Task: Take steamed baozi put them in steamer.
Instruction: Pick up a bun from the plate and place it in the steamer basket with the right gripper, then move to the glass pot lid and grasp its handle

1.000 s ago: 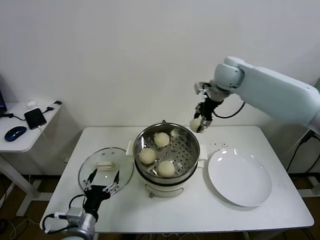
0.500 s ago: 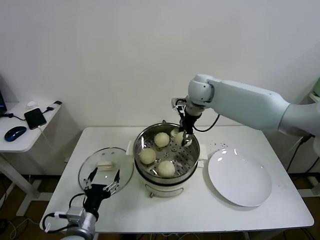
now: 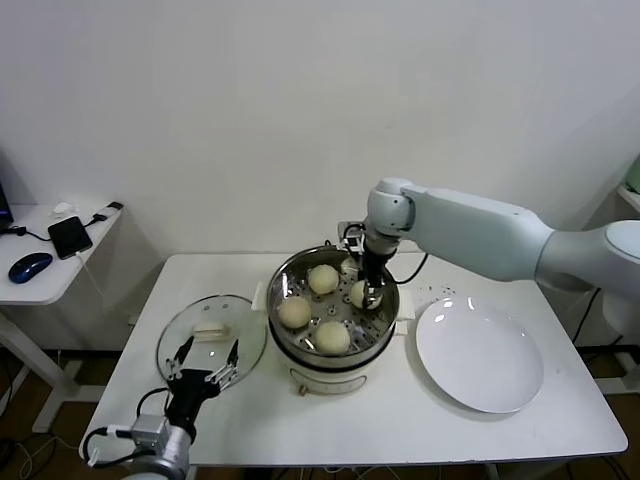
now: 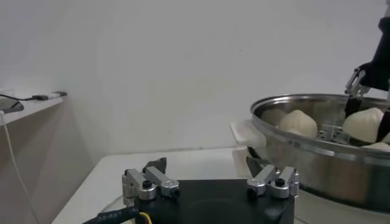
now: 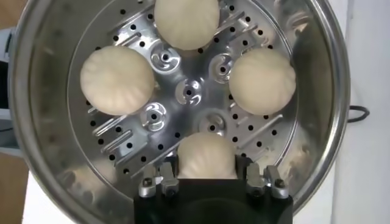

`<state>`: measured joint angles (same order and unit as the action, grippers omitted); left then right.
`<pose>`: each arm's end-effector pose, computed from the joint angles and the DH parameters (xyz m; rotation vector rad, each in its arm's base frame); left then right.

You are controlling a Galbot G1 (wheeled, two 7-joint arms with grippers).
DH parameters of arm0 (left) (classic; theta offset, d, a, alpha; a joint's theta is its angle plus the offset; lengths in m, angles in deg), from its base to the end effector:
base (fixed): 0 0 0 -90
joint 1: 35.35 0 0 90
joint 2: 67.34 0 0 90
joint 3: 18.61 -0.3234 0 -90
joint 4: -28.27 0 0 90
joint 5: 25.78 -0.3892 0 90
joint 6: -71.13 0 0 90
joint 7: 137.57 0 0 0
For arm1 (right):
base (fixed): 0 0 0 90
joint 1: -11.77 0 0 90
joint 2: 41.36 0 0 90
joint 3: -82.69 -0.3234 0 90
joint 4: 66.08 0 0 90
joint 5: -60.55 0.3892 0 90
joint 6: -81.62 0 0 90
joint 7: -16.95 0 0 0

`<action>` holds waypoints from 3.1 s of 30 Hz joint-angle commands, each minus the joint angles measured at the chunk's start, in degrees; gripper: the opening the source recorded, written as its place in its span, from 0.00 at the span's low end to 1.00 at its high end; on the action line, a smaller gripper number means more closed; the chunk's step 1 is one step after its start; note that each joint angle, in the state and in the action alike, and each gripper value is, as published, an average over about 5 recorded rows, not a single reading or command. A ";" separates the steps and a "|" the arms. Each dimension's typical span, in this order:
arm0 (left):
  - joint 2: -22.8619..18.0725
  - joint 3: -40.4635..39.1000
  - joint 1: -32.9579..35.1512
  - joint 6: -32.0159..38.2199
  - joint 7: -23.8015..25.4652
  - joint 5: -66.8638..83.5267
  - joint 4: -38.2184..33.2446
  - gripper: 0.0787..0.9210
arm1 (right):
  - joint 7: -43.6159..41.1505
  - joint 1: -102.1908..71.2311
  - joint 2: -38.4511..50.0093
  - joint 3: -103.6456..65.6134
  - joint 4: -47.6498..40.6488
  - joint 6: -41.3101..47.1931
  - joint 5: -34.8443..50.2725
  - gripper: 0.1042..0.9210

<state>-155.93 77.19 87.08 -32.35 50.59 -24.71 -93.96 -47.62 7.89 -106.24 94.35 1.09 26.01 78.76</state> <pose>0.2148 0.0361 -0.2727 -0.0919 -2.9004 -0.0445 0.5724 0.1167 -0.1115 1.3003 -1.3021 1.2841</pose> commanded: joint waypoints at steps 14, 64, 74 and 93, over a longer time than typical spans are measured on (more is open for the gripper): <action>-0.73 -0.02 0.76 0.05 0.07 -0.25 -0.80 0.88 | 0.51 1.16 6.73 -6.55 6.09 0.51 -0.10 0.88; 1.96 3.47 -7.32 21.98 -9.86 -34.42 16.02 0.88 | 56.46 -107.03 -6.80 -106.72 34.47 -43.84 14.73 0.88; 10.29 3.84 -12.29 22.41 -13.98 -72.30 24.30 0.88 | 56.16 -109.81 -2.58 -107.21 34.19 -44.67 17.16 0.88; 12.73 -4.53 -12.83 3.37 -9.40 -78.07 22.19 0.88 | 56.08 -109.20 -2.13 -106.97 32.29 -44.32 17.17 0.88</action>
<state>-142.96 78.07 74.94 -17.24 42.18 -94.67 -72.55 7.94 -100.00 -108.60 -12.29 33.73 -18.02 95.64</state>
